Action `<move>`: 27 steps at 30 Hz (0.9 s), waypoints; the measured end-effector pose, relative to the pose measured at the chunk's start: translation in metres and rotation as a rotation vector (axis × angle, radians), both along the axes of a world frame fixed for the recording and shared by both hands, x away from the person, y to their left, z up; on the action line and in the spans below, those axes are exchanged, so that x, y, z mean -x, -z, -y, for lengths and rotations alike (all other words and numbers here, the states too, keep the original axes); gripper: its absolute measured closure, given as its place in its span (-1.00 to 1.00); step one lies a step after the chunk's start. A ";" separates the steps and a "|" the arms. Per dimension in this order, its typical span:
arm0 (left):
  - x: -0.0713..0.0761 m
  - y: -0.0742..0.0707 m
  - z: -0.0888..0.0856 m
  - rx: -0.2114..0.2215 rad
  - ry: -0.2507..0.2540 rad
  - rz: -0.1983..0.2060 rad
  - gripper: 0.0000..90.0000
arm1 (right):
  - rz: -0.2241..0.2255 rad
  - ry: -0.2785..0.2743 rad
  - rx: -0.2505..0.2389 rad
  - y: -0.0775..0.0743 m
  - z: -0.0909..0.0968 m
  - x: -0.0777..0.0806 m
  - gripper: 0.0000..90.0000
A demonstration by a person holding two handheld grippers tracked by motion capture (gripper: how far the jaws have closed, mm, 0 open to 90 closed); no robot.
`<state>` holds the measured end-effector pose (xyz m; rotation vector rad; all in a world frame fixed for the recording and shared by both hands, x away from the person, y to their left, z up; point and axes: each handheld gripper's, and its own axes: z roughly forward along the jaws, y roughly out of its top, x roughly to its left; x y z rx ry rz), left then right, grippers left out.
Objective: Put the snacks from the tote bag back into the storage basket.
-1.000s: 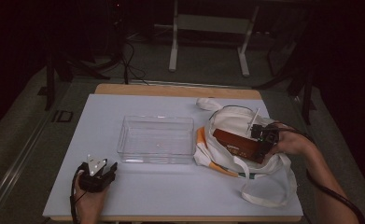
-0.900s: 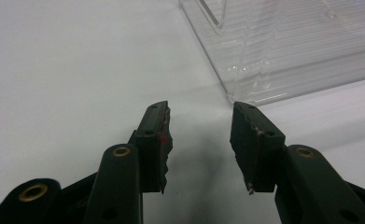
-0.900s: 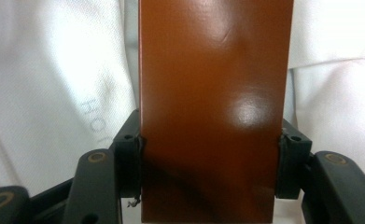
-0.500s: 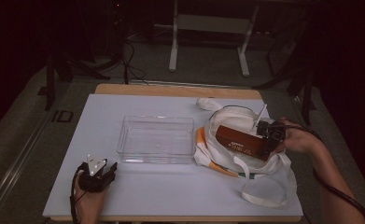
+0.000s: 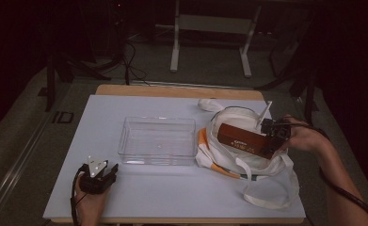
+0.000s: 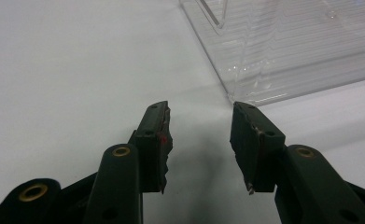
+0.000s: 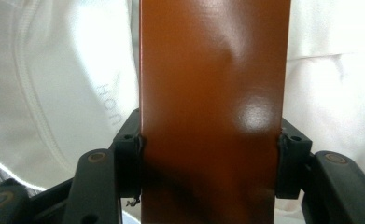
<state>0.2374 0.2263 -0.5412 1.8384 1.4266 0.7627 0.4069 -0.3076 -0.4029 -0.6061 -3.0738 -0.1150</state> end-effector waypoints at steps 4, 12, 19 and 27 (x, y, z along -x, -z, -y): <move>0.000 0.000 0.000 0.000 -0.001 0.000 0.29 | 0.014 0.002 -0.008 -0.007 0.002 0.001 -0.05; 0.000 0.000 0.000 -0.001 -0.001 0.000 0.29 | 0.035 0.001 -0.022 -0.018 0.004 0.003 -0.05; 0.000 0.000 0.000 0.000 0.000 0.000 0.29 | 0.051 -0.008 -0.039 -0.026 0.004 0.004 -0.05; 0.000 0.000 0.000 -0.001 -0.001 0.000 0.29 | 0.059 -0.019 -0.056 -0.033 0.002 0.006 -0.05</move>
